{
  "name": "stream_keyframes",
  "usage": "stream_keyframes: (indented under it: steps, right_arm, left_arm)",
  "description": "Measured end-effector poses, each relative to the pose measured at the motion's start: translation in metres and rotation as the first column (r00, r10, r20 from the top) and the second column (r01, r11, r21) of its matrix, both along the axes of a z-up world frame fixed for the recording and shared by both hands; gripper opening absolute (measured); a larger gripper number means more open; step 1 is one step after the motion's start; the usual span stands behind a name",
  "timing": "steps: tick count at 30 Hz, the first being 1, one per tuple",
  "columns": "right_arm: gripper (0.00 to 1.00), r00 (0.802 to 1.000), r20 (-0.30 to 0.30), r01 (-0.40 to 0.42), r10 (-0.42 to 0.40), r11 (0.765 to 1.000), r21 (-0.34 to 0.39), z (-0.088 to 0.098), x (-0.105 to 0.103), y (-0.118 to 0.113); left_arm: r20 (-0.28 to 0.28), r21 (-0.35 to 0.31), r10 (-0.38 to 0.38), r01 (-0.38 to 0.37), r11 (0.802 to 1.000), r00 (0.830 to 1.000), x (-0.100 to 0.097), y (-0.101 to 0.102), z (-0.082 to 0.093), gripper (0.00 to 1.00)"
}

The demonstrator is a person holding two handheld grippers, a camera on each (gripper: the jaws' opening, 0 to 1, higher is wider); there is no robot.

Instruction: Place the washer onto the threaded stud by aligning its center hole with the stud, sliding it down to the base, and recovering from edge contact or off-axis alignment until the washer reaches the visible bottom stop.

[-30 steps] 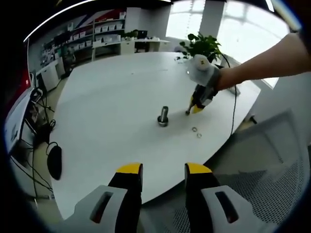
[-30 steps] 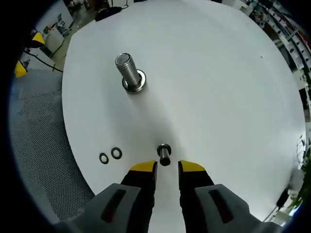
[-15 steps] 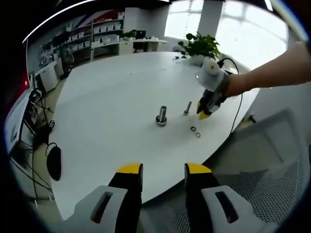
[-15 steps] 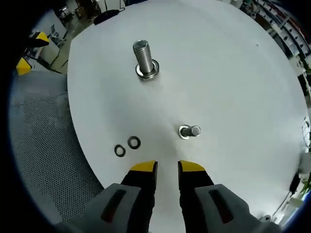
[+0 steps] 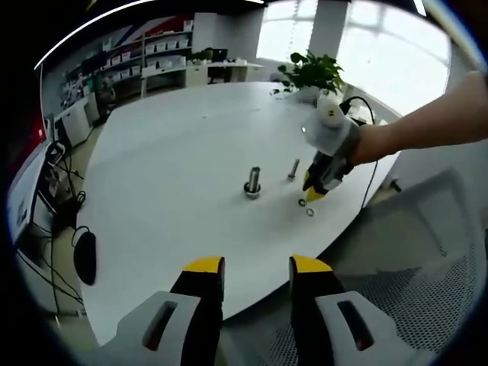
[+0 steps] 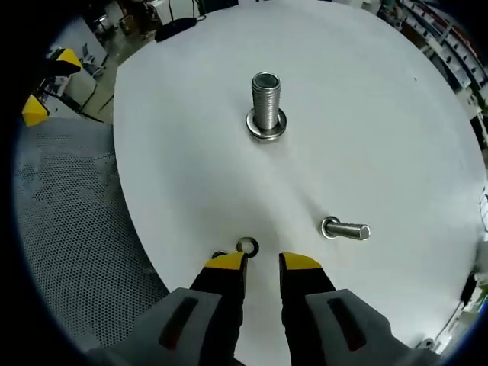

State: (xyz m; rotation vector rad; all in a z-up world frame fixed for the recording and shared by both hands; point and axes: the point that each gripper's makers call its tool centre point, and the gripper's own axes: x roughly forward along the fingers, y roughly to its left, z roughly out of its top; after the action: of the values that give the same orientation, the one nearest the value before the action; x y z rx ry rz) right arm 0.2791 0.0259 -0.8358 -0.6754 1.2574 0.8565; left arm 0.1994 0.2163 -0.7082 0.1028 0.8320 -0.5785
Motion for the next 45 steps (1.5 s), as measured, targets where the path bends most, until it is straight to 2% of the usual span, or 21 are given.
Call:
stream_keyframes:
  steps: [8, 14, 16, 17, 18, 21, 27, 31, 36, 38, 45]
  right_arm:
    - [0.19, 1.0, -0.004, -0.014, 0.014, 1.0, -0.019, -0.005, -0.003, 0.004]
    - [0.18, 1.0, 0.004, 0.018, -0.018, 1.0, -0.006, -0.005, 0.003, -0.001]
    - [0.18, 1.0, 0.007, 0.012, -0.011, 0.999, -0.034, -0.008, 0.004, -0.009]
    - [0.17, 0.998, 0.038, -0.048, 0.049, 0.998, -0.029, -0.006, 0.008, -0.011]
    - [0.17, 1.0, 0.023, -0.014, 0.015, 0.999, -0.034, -0.005, 0.004, -0.014]
    - [0.18, 1.0, 0.007, 0.017, -0.017, 1.0, -0.003, -0.004, 0.004, -0.014]
    - [0.2, 0.997, 0.029, -0.065, 0.066, 0.998, -0.008, -0.005, 0.002, -0.007]
    - [0.2, 0.996, 0.044, -0.078, 0.079, 0.997, -0.011, -0.005, 0.006, -0.001]
    - [0.19, 0.999, 0.013, -0.049, 0.05, 0.998, -0.035, -0.006, 0.007, -0.001]
    - [0.19, 0.994, 0.017, -0.108, 0.109, 0.993, -0.049, -0.006, 0.006, -0.002]
    - [0.15, 0.986, 0.024, -0.163, 0.165, 0.985, -0.058, -0.005, 0.008, -0.004]
  left_arm:
    - [0.002, -0.001, 0.001, -0.001, 1.0, 1.0, 0.0, 0.0, 0.001, 0.32]
    - [0.001, -0.004, -0.001, 0.001, 1.0, 1.0, 0.0, -0.001, 0.001, 0.32]
    - [0.001, -0.004, -0.001, 0.001, 1.0, 1.0, 0.0, 0.0, 0.0, 0.32]
    - [0.001, -0.006, 0.0, 0.0, 1.0, 1.0, 0.0, 0.0, 0.001, 0.32]
    - [0.001, -0.006, 0.001, -0.001, 1.0, 1.0, 0.0, 0.0, 0.001, 0.32]
    - [0.001, -0.006, 0.001, -0.001, 1.0, 1.0, 0.0, 0.0, 0.001, 0.32]
    - [0.0, -0.006, 0.002, -0.002, 1.0, 1.0, 0.0, 0.0, 0.001, 0.32]
    - [0.0, -0.005, 0.005, -0.005, 1.0, 1.0, 0.0, 0.0, 0.001, 0.32]
    - [-0.002, 0.0, 0.005, -0.005, 1.0, 1.0, 0.001, 0.001, 0.0, 0.31]
    - [-0.004, -0.001, 0.007, -0.007, 1.0, 1.0, 0.001, 0.001, 0.0, 0.31]
    - [-0.009, 0.004, 0.007, -0.007, 1.0, 1.0, 0.0, 0.002, -0.001, 0.31]
